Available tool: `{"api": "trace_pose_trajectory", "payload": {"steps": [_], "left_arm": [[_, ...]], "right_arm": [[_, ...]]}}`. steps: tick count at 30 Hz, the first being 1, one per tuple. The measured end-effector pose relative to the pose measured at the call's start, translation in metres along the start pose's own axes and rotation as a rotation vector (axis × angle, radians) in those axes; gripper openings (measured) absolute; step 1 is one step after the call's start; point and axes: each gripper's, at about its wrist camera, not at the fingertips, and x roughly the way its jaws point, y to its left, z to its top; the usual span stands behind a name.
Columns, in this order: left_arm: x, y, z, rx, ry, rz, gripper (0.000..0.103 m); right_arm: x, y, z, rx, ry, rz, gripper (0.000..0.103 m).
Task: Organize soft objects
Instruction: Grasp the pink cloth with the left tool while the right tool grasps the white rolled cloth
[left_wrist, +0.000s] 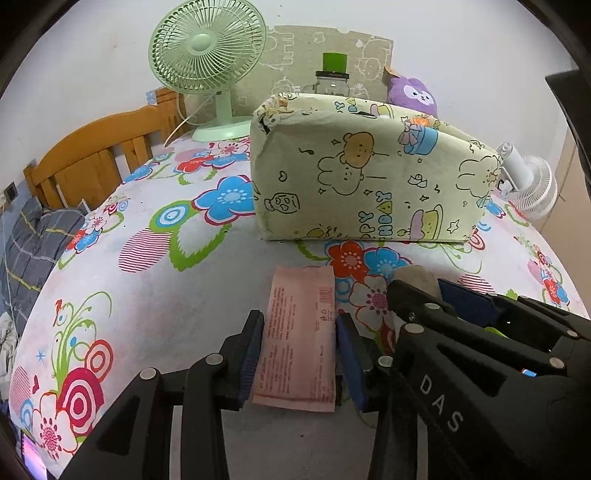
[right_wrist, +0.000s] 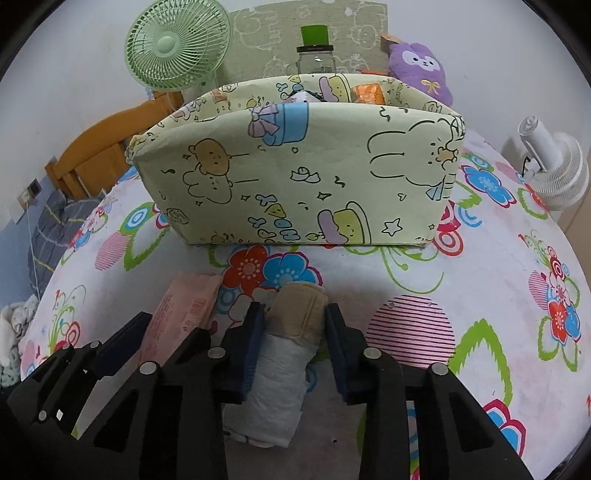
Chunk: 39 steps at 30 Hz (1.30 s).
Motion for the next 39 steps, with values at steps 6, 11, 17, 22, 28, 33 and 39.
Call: {"api": "trace_pose_trajectory", "payload": {"steps": [6,11,17,22,28,33,39], "left_arm": [[0.000,-0.009,0.002,0.001,0.010,-0.022,0.039],[-0.005,-0.022,0.004,0.020,-0.002,-0.025,0.039],[-0.013,-0.031,0.009,0.019,-0.013,-0.020,0.039],[-0.024,-0.038,0.012,0.025,-0.034,-0.017,0.039],[-0.038,-0.044,0.017,0.033,-0.065,-0.016,0.039],[-0.051,-0.049,0.022,0.039,-0.091,-0.014,0.039],[-0.067,-0.052,0.028,0.044,-0.127,-0.021,0.039]], "right_arm": [[-0.004,-0.009,-0.001,0.017,-0.005,-0.003,0.025],[-0.012,-0.020,-0.002,0.034,-0.025,-0.009,0.023],[-0.024,-0.030,-0.001,0.041,-0.056,-0.009,0.022],[-0.035,-0.036,0.001,0.053,-0.075,-0.004,0.021],[-0.052,-0.040,0.004,0.063,-0.111,0.002,0.020],[-0.067,-0.042,0.006,0.065,-0.141,0.006,0.020],[-0.087,-0.043,0.011,0.064,-0.177,0.002,0.020]]}}
